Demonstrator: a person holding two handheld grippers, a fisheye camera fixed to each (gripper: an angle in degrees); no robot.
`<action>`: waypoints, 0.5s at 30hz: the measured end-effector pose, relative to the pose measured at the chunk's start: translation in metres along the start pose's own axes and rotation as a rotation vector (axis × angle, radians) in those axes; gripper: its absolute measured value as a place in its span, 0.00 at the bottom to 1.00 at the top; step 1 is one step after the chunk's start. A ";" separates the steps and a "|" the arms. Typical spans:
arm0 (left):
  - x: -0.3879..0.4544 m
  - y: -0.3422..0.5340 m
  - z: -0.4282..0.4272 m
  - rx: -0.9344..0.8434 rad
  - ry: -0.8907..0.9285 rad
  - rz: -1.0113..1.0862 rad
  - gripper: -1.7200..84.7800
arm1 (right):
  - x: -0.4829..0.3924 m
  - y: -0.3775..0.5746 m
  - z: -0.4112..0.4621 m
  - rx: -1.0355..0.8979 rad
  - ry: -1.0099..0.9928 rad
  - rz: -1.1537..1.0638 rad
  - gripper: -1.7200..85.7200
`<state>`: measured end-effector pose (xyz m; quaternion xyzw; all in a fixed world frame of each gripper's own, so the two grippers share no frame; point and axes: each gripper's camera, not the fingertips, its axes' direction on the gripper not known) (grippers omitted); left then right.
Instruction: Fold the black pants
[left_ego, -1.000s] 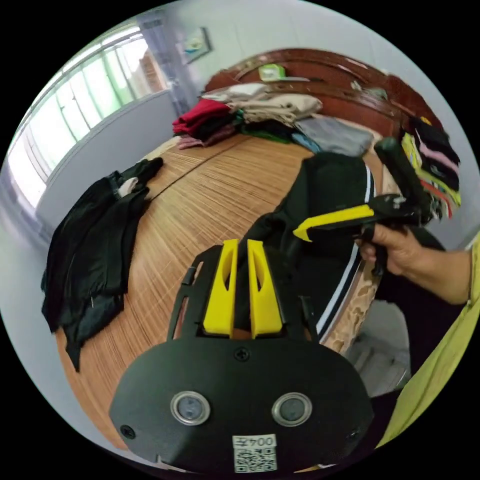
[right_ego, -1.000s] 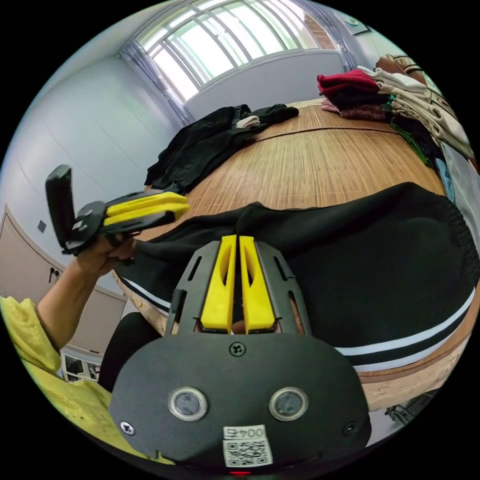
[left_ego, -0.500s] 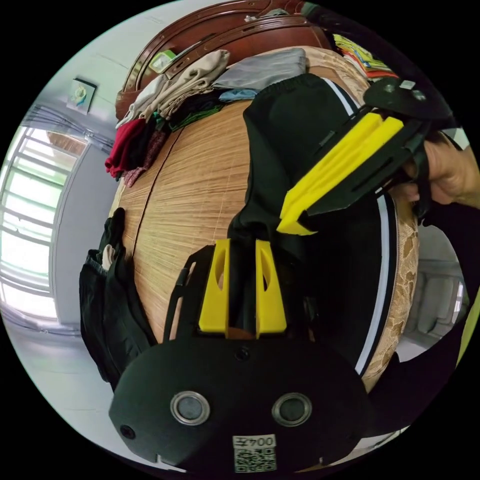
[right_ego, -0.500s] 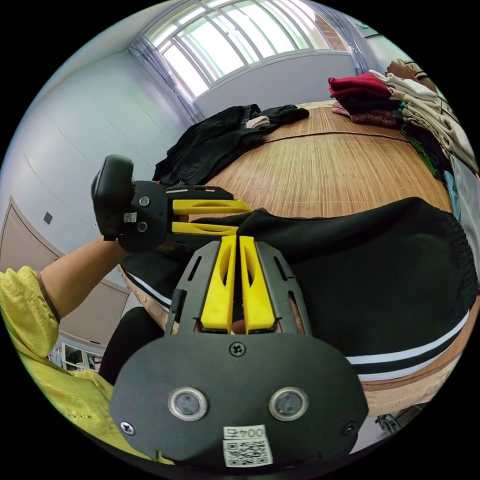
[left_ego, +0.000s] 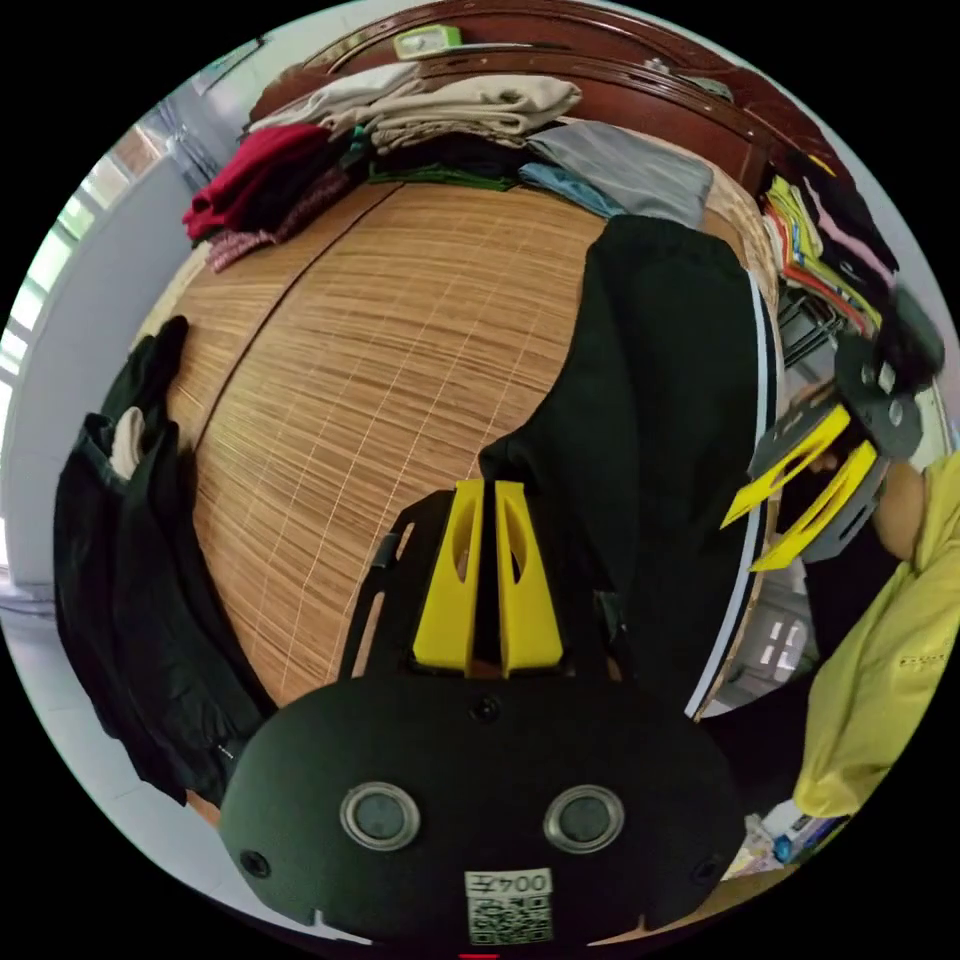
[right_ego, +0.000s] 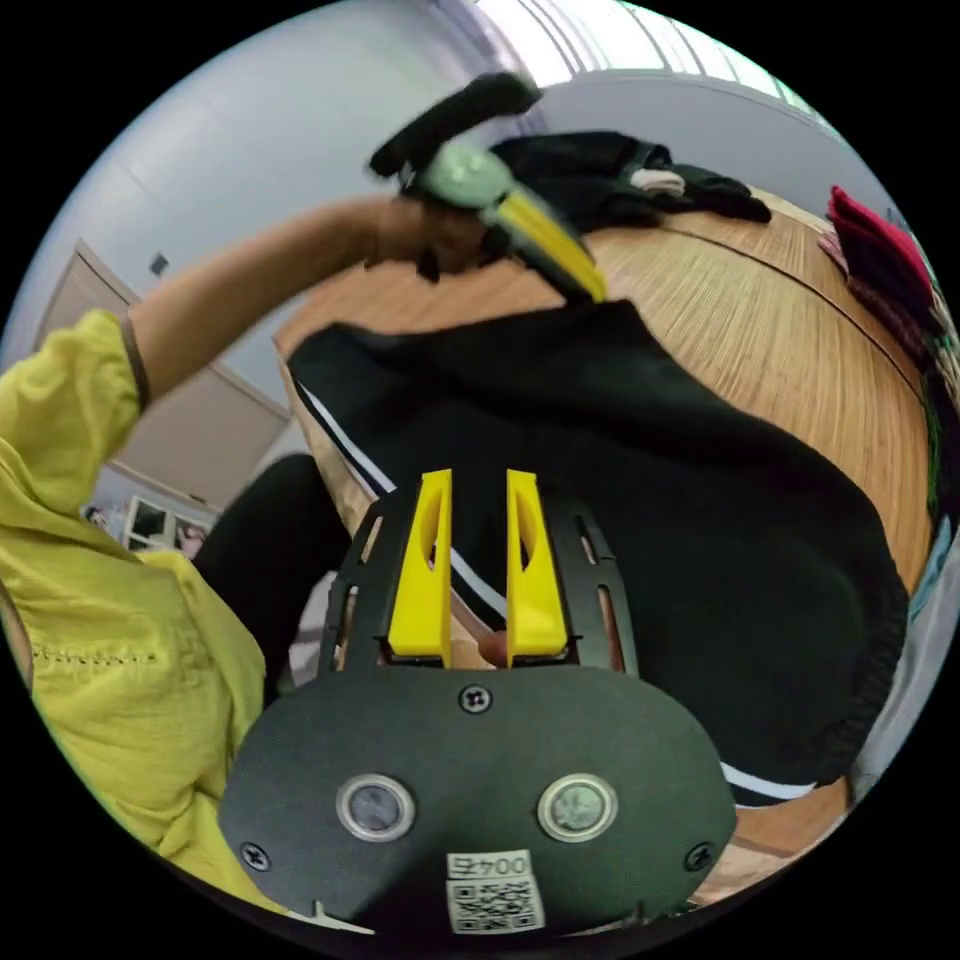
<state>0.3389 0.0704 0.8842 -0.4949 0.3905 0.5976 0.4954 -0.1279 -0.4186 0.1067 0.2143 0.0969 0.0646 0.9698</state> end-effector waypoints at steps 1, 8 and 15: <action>-0.026 -0.010 0.014 -0.020 0.058 -0.023 0.03 | -0.005 -0.004 0.014 -0.096 0.056 -0.020 0.12; -0.130 -0.048 0.124 -0.130 0.269 -0.135 0.03 | -0.006 -0.003 0.047 -0.244 0.228 -0.026 0.11; -0.147 -0.040 0.228 -0.101 0.363 -0.223 0.03 | 0.005 0.001 0.050 -0.234 0.196 -0.018 0.10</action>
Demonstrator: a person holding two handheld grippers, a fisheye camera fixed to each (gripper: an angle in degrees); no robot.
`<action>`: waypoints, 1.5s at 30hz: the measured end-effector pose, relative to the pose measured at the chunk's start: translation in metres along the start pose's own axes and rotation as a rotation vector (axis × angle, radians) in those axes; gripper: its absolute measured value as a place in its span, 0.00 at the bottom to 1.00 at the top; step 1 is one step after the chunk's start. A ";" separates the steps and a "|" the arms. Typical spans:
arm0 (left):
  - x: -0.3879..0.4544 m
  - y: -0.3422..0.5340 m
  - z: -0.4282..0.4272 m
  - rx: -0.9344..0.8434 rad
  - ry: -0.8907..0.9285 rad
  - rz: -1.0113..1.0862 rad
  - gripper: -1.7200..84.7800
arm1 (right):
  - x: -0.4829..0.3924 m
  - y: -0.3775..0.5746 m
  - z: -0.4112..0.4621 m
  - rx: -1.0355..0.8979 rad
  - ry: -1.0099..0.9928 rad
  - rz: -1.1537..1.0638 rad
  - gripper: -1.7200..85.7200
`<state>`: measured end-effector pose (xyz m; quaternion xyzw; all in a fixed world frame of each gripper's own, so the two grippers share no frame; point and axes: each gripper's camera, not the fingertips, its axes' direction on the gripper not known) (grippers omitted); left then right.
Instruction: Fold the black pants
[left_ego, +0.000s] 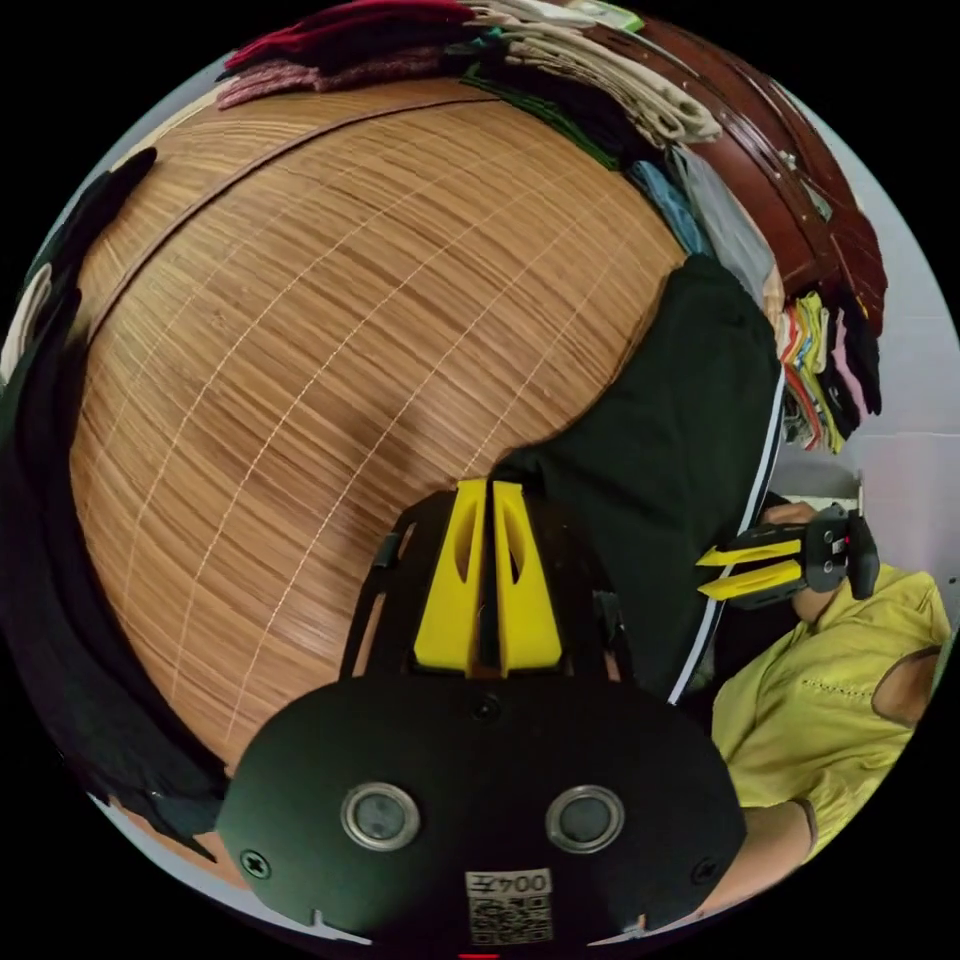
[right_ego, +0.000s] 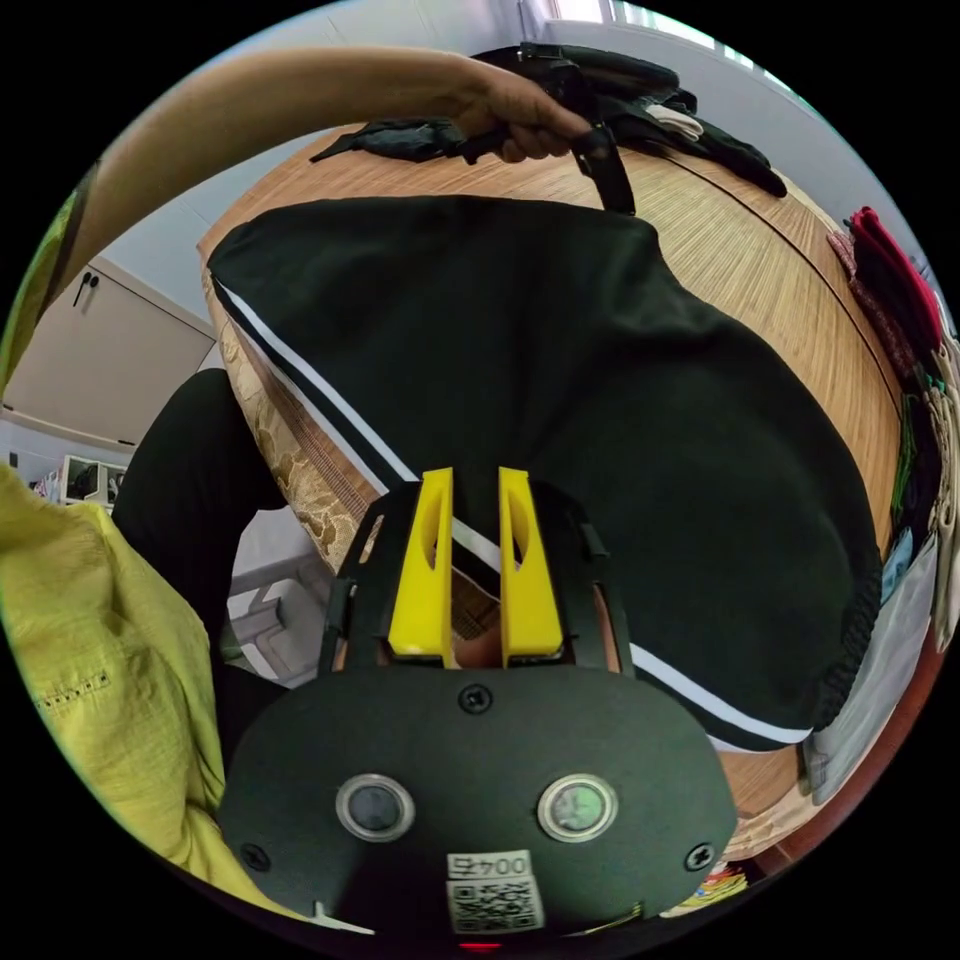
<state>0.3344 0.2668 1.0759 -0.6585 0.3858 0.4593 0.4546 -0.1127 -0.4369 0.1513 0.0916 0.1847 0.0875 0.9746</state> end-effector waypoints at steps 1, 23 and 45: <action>-0.008 0.006 0.010 0.016 0.026 -0.014 0.03 | 0.000 0.001 0.001 0.000 0.003 -0.002 0.10; 0.231 0.407 0.235 0.673 -0.018 -0.453 0.02 | 0.020 0.097 0.012 0.134 0.110 0.222 0.08; 0.388 0.673 0.507 0.966 0.119 -0.892 0.02 | 0.120 0.418 0.024 0.868 -0.574 1.196 0.21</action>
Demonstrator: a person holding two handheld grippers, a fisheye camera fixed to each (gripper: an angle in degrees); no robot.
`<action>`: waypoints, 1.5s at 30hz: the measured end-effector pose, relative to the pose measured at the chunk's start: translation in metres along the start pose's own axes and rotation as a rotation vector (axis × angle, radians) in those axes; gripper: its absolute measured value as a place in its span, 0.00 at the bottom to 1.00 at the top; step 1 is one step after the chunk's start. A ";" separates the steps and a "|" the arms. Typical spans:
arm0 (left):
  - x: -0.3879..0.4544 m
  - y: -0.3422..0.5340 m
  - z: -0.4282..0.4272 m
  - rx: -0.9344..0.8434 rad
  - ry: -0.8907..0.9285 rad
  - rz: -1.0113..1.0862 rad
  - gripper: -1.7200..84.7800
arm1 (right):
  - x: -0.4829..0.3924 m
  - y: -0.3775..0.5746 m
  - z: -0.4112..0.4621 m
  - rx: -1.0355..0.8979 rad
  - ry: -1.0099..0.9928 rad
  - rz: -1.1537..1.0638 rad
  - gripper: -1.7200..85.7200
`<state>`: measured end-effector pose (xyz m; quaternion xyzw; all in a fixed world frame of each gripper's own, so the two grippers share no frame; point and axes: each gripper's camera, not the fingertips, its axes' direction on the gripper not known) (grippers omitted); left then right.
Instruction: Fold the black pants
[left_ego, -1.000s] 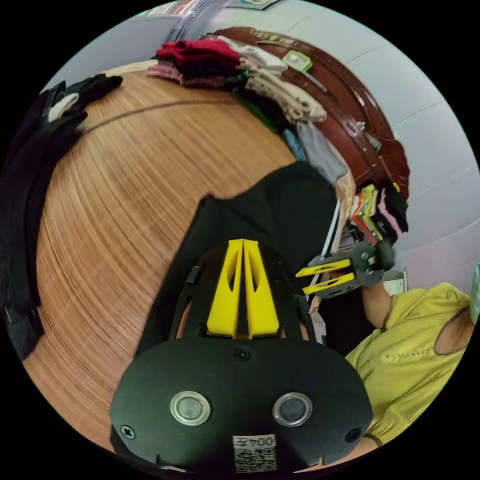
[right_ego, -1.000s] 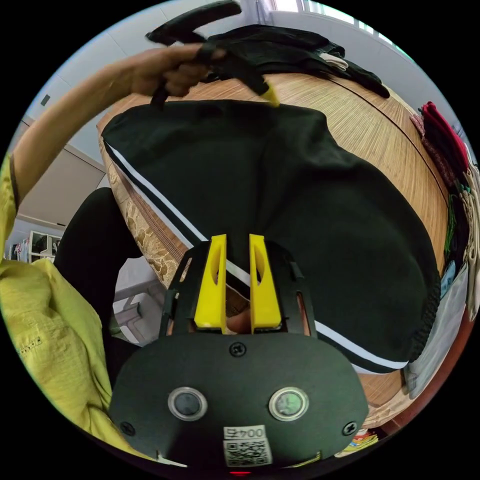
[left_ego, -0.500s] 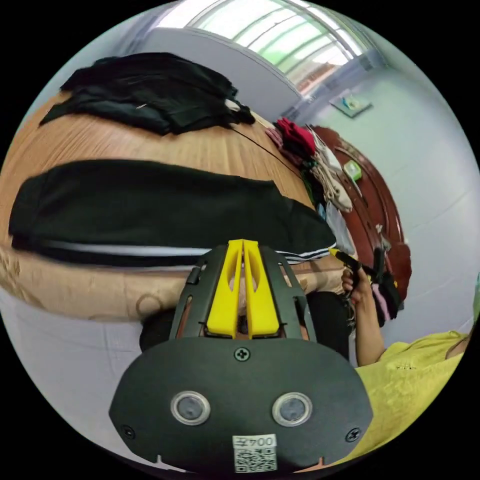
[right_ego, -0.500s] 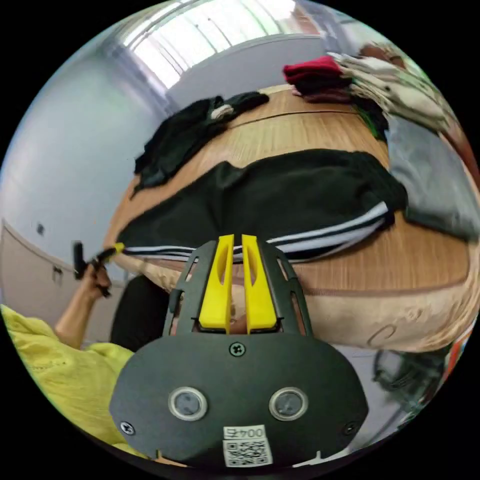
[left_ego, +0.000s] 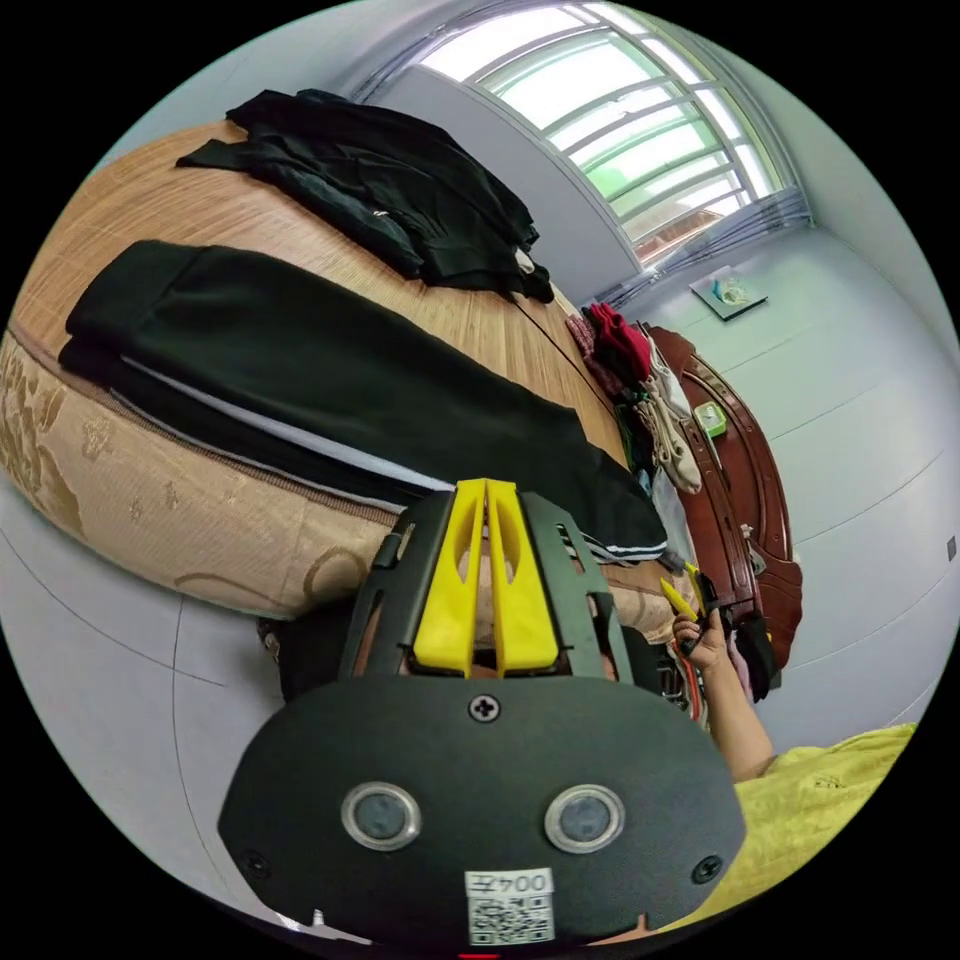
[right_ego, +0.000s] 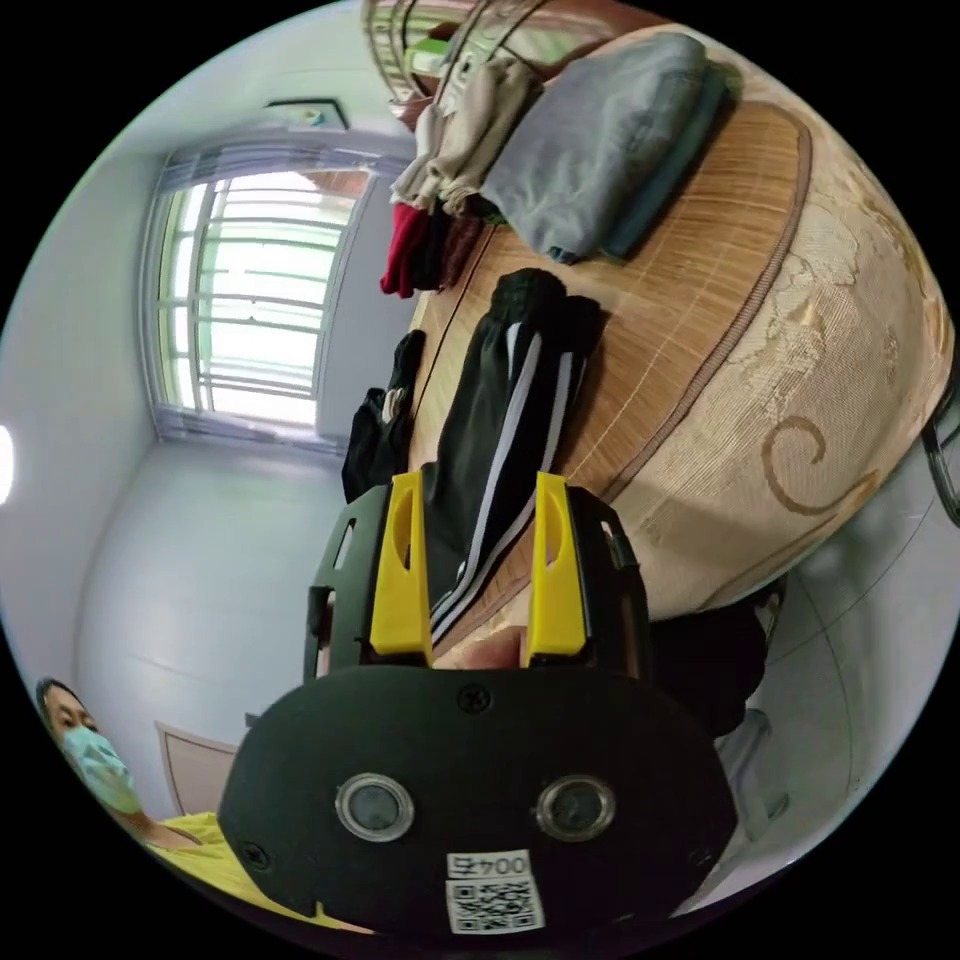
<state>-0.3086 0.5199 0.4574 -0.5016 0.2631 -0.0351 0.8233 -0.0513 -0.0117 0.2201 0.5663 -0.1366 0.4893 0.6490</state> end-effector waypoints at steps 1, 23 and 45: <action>0.011 0.005 0.013 0.011 -0.020 0.025 0.02 | 0.008 -0.009 -0.001 0.002 0.006 0.025 0.21; 0.058 0.119 0.192 -0.196 -0.148 0.050 0.02 | 0.035 -0.030 0.027 -0.009 0.189 0.078 0.07; 0.110 0.357 0.146 -0.089 -0.128 0.152 0.02 | -0.141 0.100 0.026 -0.235 0.557 -0.534 0.01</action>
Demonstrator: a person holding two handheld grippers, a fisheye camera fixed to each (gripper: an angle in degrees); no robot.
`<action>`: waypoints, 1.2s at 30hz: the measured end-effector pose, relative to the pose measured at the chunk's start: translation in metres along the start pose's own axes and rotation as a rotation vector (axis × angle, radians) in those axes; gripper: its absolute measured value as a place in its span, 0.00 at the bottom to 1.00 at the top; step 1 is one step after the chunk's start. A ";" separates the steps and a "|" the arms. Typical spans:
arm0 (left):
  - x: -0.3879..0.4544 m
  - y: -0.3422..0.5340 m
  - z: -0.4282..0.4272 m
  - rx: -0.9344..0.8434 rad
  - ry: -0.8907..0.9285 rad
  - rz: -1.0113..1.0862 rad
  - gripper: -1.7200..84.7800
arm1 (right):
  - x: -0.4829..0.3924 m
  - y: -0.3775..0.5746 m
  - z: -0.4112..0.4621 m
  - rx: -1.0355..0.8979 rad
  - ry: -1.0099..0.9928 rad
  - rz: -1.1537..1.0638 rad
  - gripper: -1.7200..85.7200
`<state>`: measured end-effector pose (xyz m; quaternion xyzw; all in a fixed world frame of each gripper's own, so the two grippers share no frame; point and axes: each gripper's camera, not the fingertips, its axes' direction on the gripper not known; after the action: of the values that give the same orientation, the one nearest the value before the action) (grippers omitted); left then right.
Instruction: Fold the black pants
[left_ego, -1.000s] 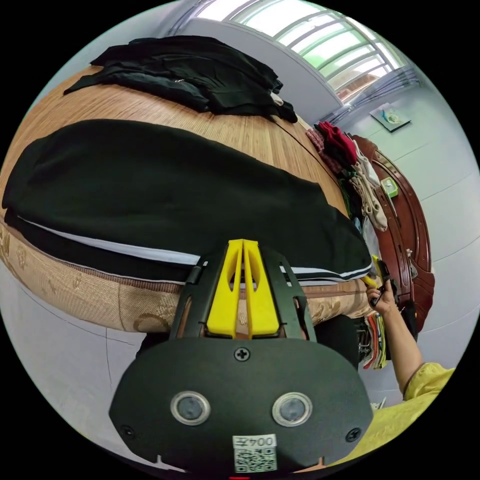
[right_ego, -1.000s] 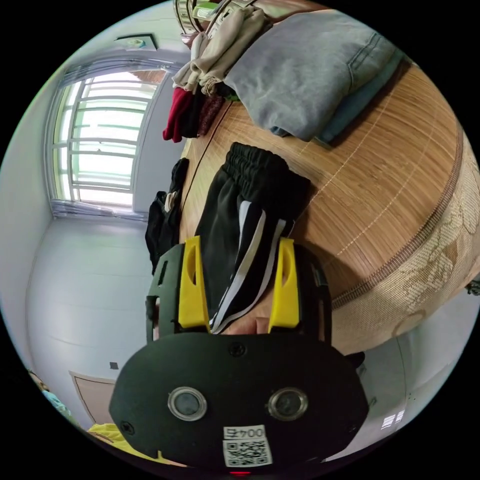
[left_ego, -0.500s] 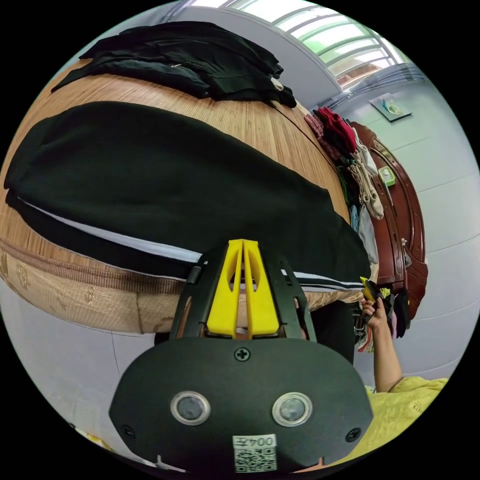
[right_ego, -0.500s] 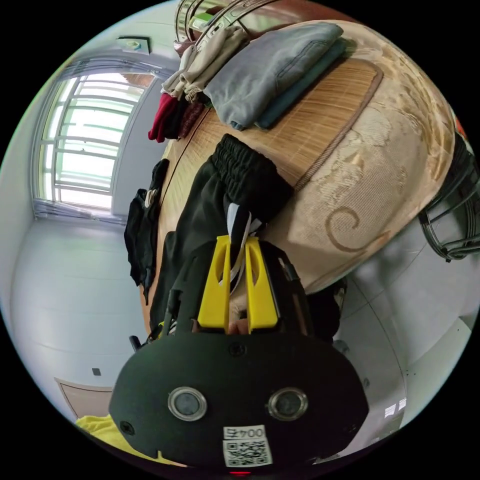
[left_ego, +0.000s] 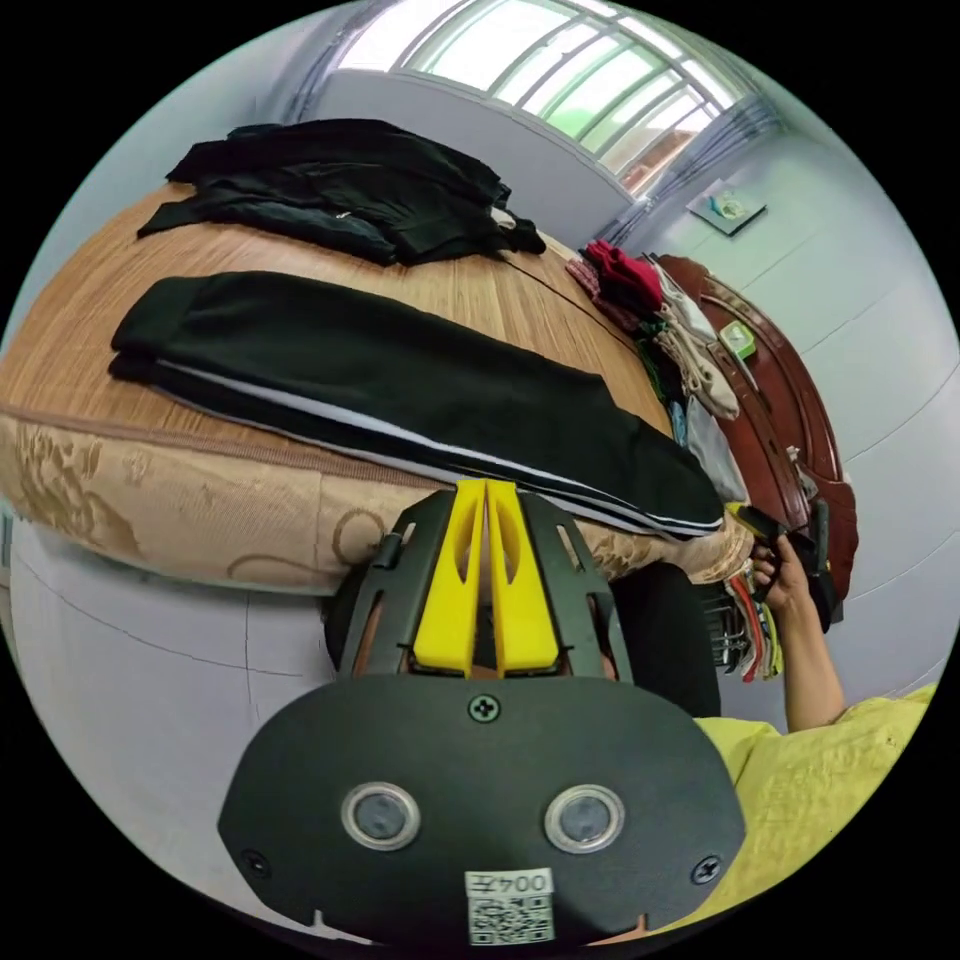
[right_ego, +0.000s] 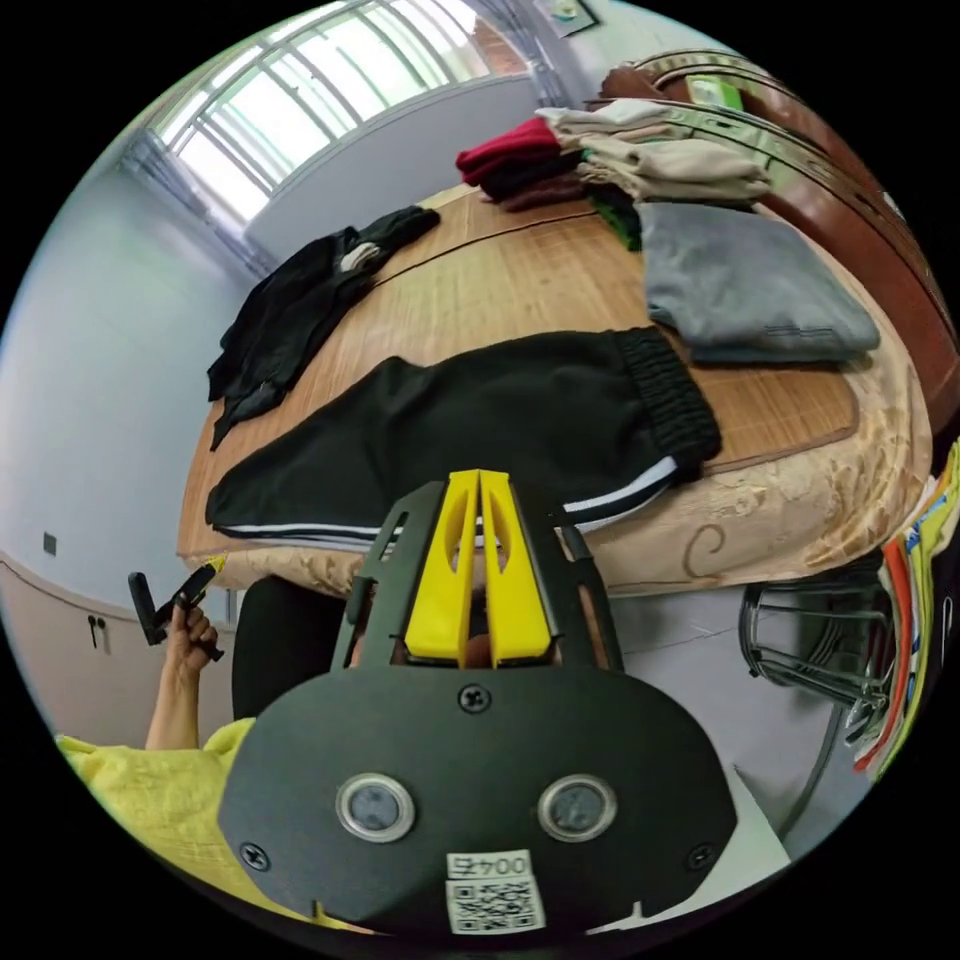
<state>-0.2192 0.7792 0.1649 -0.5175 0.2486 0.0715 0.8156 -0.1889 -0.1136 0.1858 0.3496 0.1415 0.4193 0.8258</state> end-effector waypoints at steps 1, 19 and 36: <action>-0.007 0.023 -0.009 0.020 0.016 -0.026 0.02 | -0.016 0.003 0.004 -0.018 -0.025 -0.032 0.01; -0.072 0.252 -0.020 0.226 0.080 -0.256 0.02 | -0.132 -0.028 -0.028 -0.066 0.061 -0.201 0.01; -0.080 0.282 0.176 0.097 0.004 -0.205 0.02 | -0.222 -0.214 0.080 -0.660 0.407 -0.459 0.01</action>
<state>-0.3356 1.0729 0.0351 -0.5003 0.1993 -0.0254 0.8422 -0.1552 -0.4119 0.0809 -0.0623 0.2336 0.3080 0.9202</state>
